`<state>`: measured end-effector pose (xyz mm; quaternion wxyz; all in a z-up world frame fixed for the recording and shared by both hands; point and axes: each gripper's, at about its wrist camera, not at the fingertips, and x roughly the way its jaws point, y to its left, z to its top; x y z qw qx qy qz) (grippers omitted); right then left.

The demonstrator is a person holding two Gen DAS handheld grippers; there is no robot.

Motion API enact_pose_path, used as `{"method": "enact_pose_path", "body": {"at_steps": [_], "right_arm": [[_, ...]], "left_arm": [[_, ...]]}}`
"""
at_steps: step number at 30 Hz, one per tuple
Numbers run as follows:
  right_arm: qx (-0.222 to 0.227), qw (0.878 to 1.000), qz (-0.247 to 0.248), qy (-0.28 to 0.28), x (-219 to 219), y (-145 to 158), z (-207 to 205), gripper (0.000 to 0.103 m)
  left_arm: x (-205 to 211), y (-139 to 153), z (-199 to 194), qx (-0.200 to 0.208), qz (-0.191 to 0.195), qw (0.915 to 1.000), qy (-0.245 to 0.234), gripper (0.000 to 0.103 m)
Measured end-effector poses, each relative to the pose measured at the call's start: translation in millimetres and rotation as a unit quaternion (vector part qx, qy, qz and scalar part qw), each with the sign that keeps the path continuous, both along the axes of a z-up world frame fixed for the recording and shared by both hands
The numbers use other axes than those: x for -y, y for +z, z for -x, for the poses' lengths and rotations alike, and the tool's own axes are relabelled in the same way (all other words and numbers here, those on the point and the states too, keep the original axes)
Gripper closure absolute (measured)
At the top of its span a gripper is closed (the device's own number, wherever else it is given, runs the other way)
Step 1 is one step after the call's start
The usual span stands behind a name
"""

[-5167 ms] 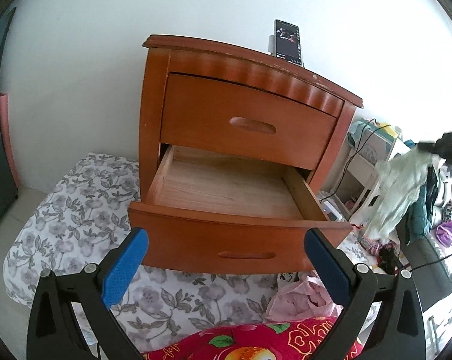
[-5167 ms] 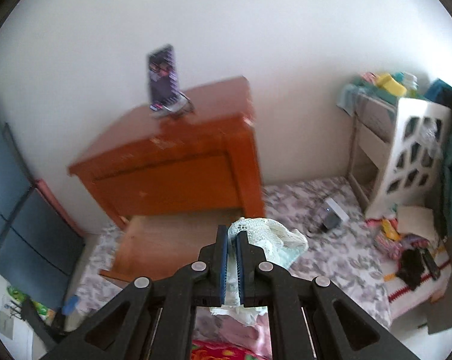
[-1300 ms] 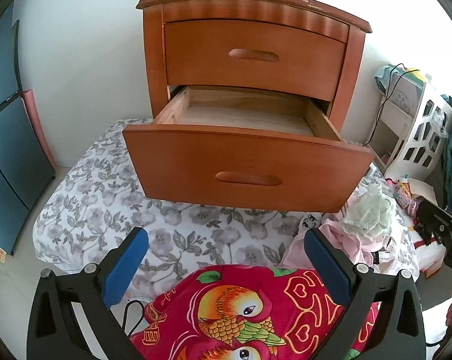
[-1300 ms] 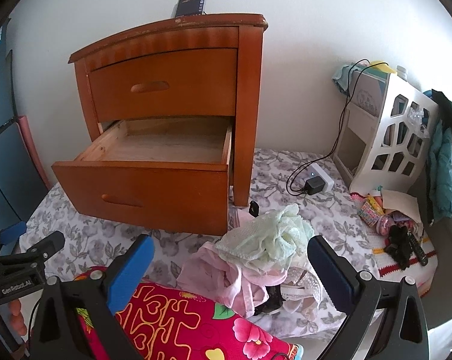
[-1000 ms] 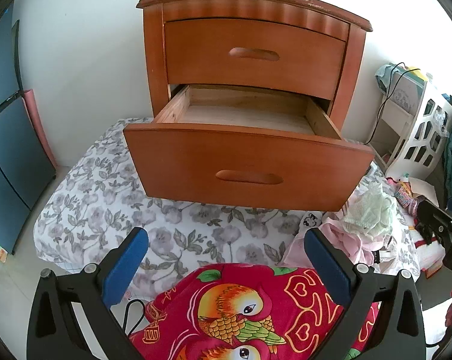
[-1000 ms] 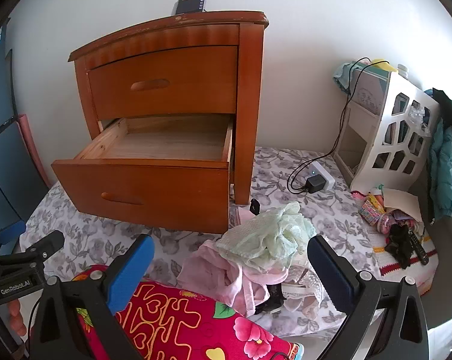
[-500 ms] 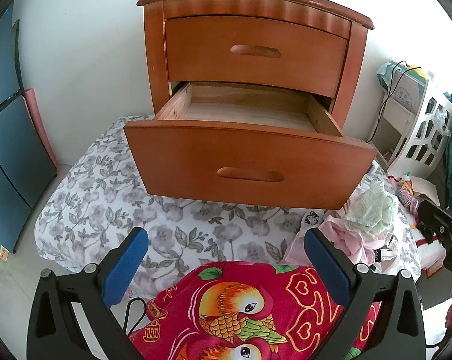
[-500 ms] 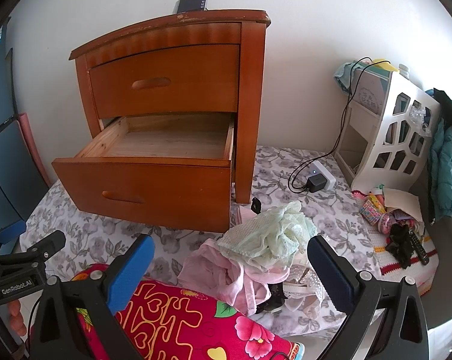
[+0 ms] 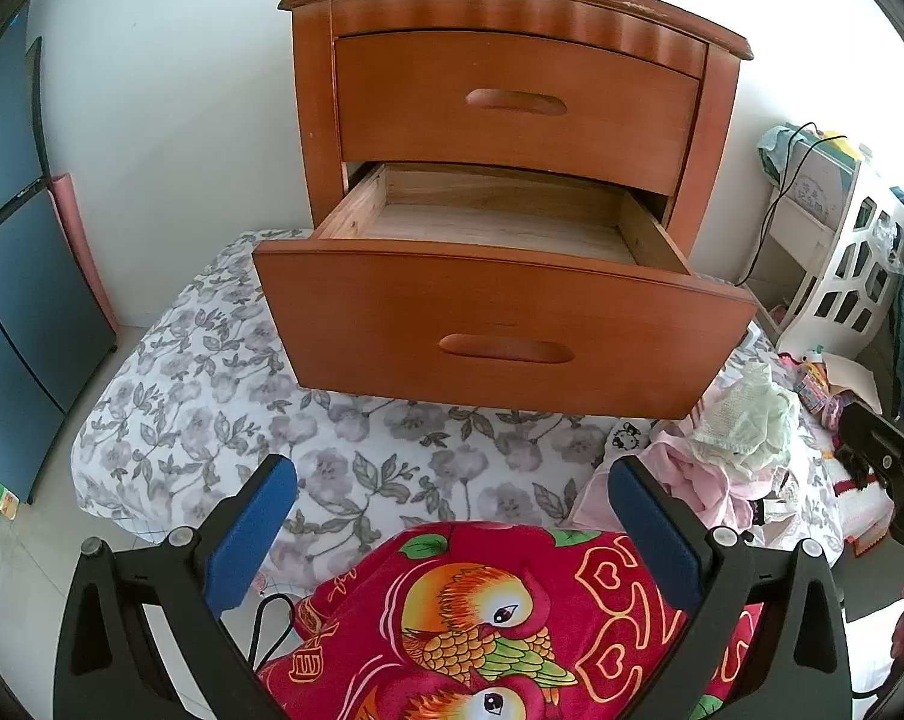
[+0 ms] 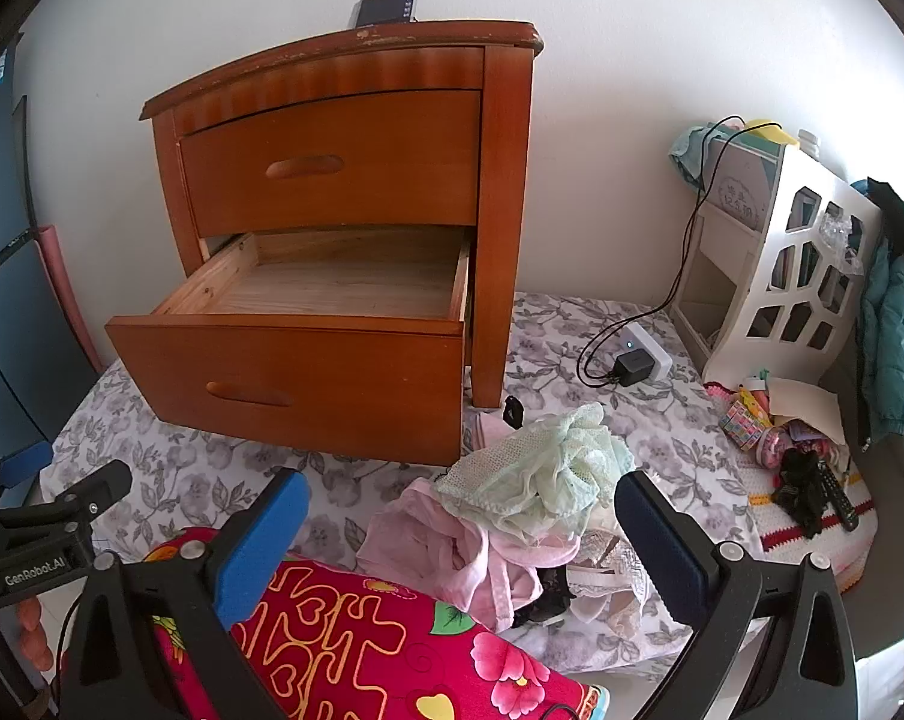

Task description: Take underwear out of drawer

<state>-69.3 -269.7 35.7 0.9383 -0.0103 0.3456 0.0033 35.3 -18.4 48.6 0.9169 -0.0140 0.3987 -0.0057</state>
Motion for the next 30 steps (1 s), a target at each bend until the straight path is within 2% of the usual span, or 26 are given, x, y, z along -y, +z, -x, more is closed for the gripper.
{"method": "enact_pose_path", "body": {"at_steps": [30], "right_arm": [[0.000, 1.000, 0.001, 0.002, -1.5, -0.2, 0.1, 0.000]], "left_arm": [[-0.9, -2.0, -0.1, -0.006, -0.002, 0.9999, 0.009, 0.000]]}}
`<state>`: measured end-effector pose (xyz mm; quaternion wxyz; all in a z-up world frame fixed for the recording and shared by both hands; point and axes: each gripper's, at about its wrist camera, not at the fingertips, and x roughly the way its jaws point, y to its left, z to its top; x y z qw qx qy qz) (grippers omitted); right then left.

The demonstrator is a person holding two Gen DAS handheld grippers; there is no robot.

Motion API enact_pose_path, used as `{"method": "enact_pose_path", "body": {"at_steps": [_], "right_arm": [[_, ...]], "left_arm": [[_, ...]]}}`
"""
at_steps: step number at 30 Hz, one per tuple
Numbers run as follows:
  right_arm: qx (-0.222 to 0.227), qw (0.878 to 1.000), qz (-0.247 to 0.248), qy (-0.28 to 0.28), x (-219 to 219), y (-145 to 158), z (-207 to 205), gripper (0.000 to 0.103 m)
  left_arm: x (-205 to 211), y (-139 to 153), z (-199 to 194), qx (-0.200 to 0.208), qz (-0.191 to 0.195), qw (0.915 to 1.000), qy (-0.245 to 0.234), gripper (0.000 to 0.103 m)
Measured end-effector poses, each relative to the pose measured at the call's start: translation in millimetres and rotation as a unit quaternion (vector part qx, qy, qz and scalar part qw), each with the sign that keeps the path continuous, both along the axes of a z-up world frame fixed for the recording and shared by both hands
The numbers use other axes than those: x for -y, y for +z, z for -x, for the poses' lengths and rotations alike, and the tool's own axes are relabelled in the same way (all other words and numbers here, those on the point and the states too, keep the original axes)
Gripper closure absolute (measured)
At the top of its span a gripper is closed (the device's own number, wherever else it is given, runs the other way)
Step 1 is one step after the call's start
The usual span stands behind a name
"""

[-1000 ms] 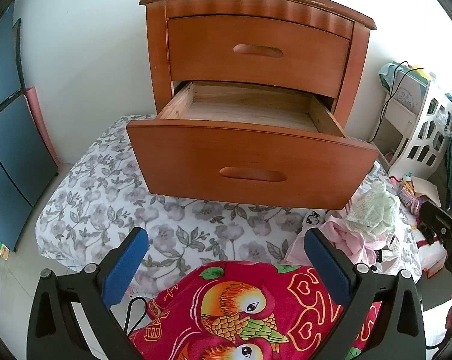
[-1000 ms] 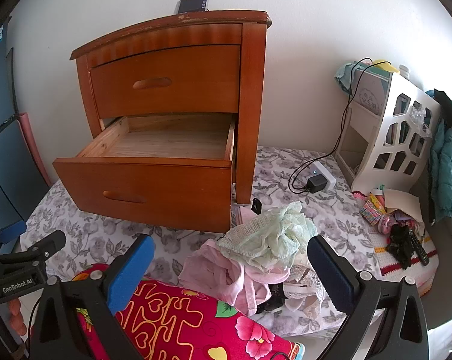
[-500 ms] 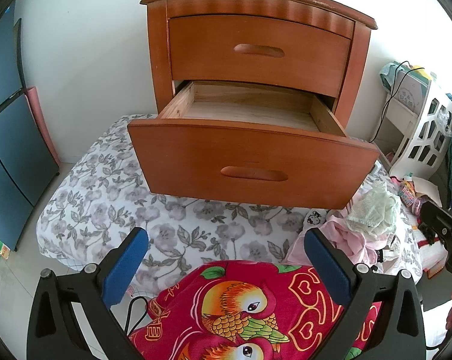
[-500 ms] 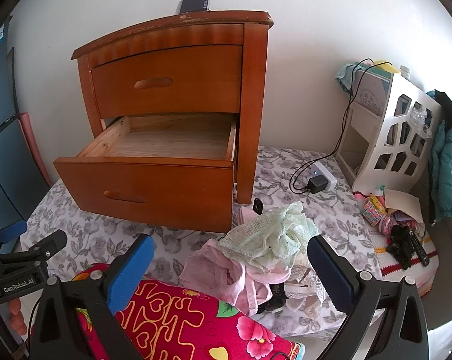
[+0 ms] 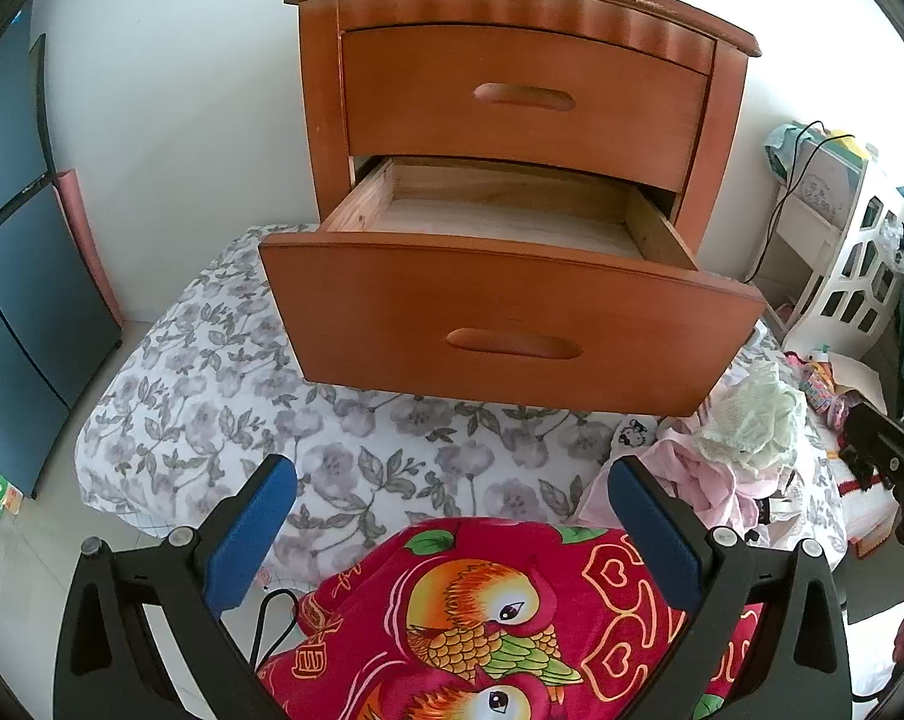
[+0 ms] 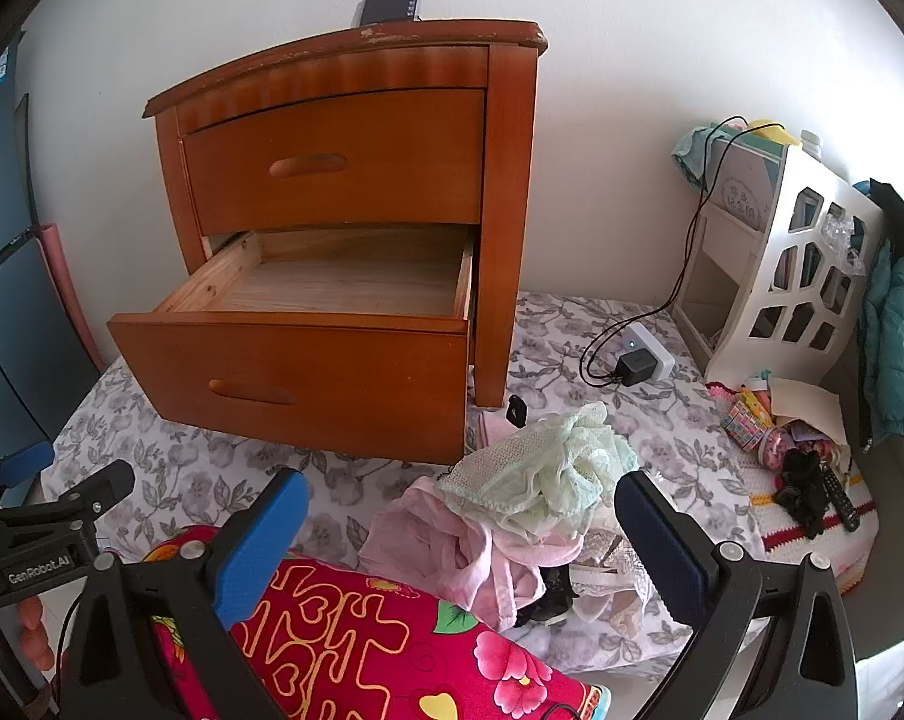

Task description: Take underwear out of drawer

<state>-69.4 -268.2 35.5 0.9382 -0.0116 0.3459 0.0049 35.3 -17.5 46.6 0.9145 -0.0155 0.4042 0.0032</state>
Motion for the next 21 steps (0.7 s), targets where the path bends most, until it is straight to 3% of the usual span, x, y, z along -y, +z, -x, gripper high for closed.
{"method": "enact_pose_path", "body": {"at_steps": [21], "right_arm": [[-0.001, 1.000, 0.000, 0.003, -1.0, -0.6, -0.4, 0.000]], "left_arm": [[-0.7, 2.1, 1.2, 0.003, -0.005, 1.0000, 0.006, 0.000]]}}
